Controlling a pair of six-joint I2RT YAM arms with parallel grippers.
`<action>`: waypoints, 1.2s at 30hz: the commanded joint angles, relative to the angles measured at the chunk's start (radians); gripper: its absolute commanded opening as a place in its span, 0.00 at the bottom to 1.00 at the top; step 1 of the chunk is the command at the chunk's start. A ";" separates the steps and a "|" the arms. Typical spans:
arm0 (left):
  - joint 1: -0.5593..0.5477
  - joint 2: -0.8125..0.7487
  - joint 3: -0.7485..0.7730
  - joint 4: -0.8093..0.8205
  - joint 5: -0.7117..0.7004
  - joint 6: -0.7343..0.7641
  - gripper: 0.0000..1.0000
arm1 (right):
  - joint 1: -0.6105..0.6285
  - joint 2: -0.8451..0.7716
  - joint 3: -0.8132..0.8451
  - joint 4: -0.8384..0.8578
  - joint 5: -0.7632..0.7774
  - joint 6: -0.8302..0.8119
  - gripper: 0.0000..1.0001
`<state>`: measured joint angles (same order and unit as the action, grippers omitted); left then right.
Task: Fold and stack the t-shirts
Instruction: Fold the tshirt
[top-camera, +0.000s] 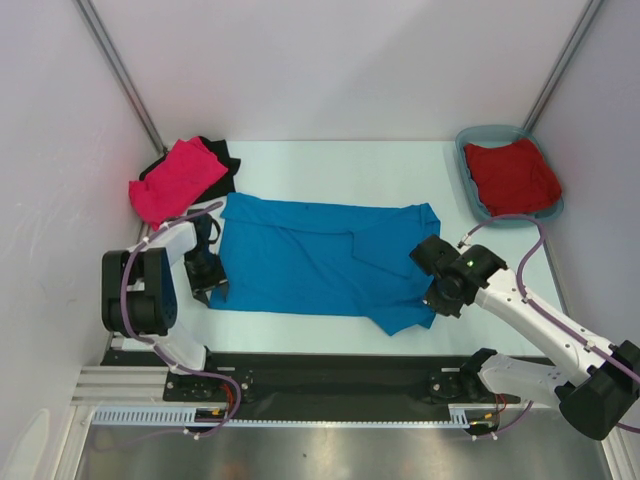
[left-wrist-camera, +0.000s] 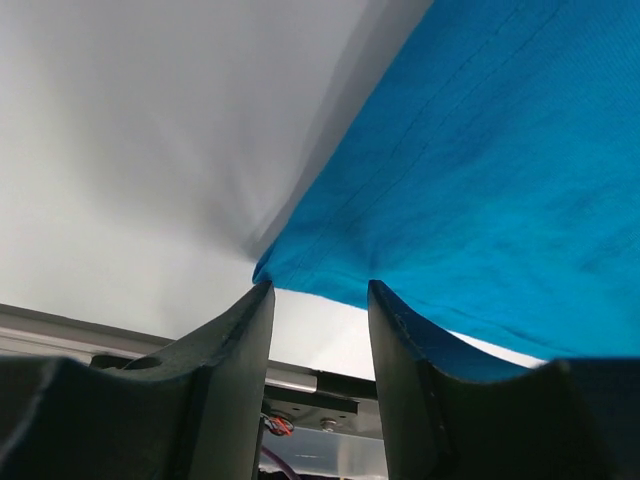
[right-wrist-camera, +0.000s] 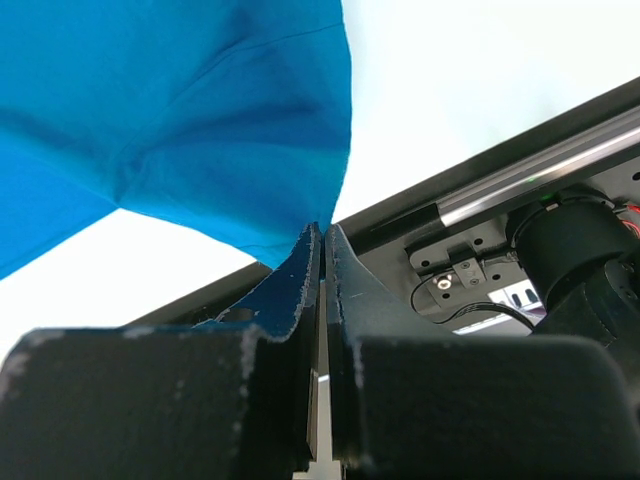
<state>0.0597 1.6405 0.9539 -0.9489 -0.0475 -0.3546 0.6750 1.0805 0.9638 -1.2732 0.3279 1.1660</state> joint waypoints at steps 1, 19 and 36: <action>0.017 0.015 -0.007 0.015 0.021 0.020 0.48 | 0.005 -0.008 0.042 0.008 0.019 -0.005 0.00; 0.045 0.045 0.045 0.025 -0.074 0.017 0.59 | 0.005 0.021 0.042 0.038 -0.001 -0.025 0.00; 0.074 0.101 0.034 0.070 0.029 0.043 0.29 | 0.005 0.019 0.055 0.028 0.000 -0.014 0.00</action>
<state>0.1238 1.7187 0.9909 -0.9257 -0.0090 -0.3305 0.6750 1.1030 0.9798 -1.2404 0.3126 1.1473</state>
